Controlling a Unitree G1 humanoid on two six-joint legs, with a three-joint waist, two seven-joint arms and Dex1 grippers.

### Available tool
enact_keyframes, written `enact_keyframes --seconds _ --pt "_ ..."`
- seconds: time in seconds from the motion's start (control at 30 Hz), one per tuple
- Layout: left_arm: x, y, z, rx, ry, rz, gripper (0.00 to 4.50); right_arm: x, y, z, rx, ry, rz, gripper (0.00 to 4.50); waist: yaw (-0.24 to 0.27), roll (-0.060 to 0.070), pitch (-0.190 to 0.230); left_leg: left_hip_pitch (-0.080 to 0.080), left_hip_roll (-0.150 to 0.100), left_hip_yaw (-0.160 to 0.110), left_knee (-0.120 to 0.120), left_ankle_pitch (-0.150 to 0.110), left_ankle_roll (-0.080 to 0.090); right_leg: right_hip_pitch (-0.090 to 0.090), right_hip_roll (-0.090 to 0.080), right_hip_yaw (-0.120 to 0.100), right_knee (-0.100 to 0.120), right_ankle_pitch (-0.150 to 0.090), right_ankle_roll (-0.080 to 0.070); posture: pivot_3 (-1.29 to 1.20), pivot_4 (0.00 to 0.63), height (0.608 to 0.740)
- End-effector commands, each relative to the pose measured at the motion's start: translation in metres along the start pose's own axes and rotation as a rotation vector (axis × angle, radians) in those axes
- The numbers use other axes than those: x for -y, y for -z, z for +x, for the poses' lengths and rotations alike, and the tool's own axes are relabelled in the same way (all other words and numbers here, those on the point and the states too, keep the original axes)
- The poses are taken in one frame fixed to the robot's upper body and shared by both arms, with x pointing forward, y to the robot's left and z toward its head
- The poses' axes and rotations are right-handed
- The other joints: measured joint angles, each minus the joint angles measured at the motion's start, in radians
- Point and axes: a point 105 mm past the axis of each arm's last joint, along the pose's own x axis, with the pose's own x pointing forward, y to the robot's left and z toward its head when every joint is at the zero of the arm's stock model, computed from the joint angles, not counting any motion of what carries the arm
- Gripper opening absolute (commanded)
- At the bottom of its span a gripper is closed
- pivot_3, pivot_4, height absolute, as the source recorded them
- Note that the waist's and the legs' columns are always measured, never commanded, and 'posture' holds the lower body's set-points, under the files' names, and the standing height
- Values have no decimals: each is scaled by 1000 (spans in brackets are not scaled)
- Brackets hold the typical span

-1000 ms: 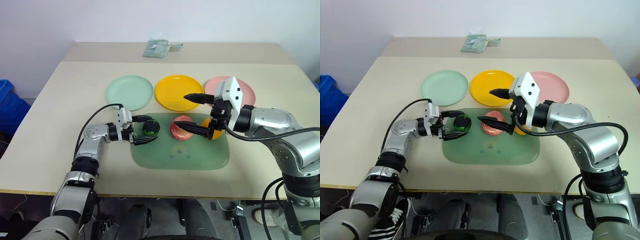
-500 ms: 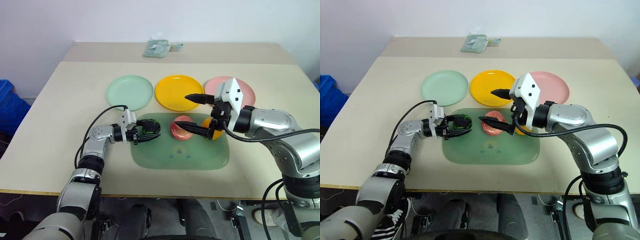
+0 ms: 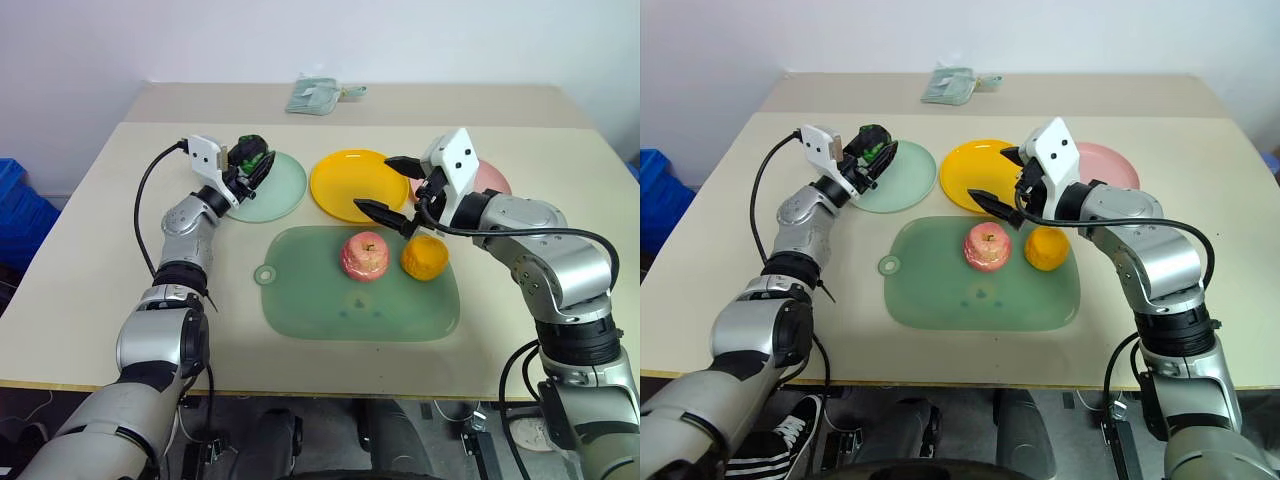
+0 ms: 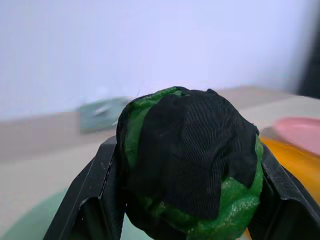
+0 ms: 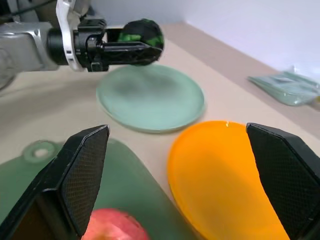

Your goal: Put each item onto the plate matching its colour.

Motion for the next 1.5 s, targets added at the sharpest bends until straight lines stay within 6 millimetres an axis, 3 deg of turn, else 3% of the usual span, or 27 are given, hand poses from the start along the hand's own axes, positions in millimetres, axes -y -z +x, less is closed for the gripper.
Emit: enact_keyframes --seconds 0.03,0.2,0.33,0.47,0.53,0.63,0.73,0.87,1.07,1.17,1.27,1.33,1.37,1.5 --pt "-16 -16 6 31 -107 -4 2785 -3 -17 1 56 -12 -49 4500 0 0 0 0 0 0 0 0 0 0 0 0 0 0 0 0 150 740" --pt "-18 -27 11 66 -138 10 4448 -5 -15 -3 44 -24 -59 4500 3 0 0 -1 -1 0 0 0 0 0 0 0 0 0 0 0 150 740" --pt "-3 -34 12 94 5 39 4448 -12 -10 -6 9 -73 22 4500 0 0 0 0 -2 0 0 0 0 0 0 0 0 0 0 0 150 740" --pt "17 -46 -4 153 292 55 4448 -27 -8 -12 -30 -178 91 4500 -8 0 0 -1 -1 0 0 0 0 0 0 0 0 0 0 0 150 740" --pt "34 -44 -21 134 498 23 4448 -31 1 -14 -94 -199 71 4500 -18 0 0 -1 0 0 0 0 0 0 0 0 0 0 0 0 150 740" --pt "57 -39 -69 3 852 -98 4448 -31 25 -10 -209 -187 38 4500 -33 0 0 0 0 0 0 -1 2 1 0 0 0 0 0 0 150 740" --pt "64 -31 -97 -135 960 -132 4448 -30 32 -7 -240 -178 30 4500 -44 0 0 1 1 1 0 -2 3 0 1 1 2 0 0 0 150 740" --pt "66 -30 -119 -225 994 -129 4448 -26 48 -1 -305 -152 15 4500 -37 0 0 2 1 0 1 -3 5 0 0 1 2 0 0 0 150 740" --pt "65 -32 -119 -211 942 -100 4448 -29 63 0 -355 -176 67 4500 -20 0 0 1 1 0 1 0 0 0 0 0 1 0 0 0 150 740" --pt "67 -31 -119 -201 926 -102 4448 -40 67 3 -357 -238 110 4500 -22 0 0 1 1 0 1 0 -1 0 0 1 0 0 0 0 150 740" --pt "67 -31 -119 -195 910 -96 4500 -37 62 7 -329 -221 140 3690 -24 0 0 1 1 0 1 0 -1 0 0 1 0 0 0 0 150 740" --pt "66 -33 -118 -180 898 -104 4500 -27 49 11 -263 -180 137 2814 -23 0 0 1 1 0 1 0 -1 0 0 1 1 0 0 0 150 740" --pt "65 -35 -117 -166 888 -99 4500 -17 40 15 -217 -132 138 2667 -24 0 0 1 1 0 1 1 -1 0 0 1 1 0 0 0 150 740" --pt "58 -40 -102 -110 796 -75 4500 33 8 20 -38 105 162 2667 -22 0 0 1 1 0 1 1 -2 -1 0 1 1 0 0 0 150 740"
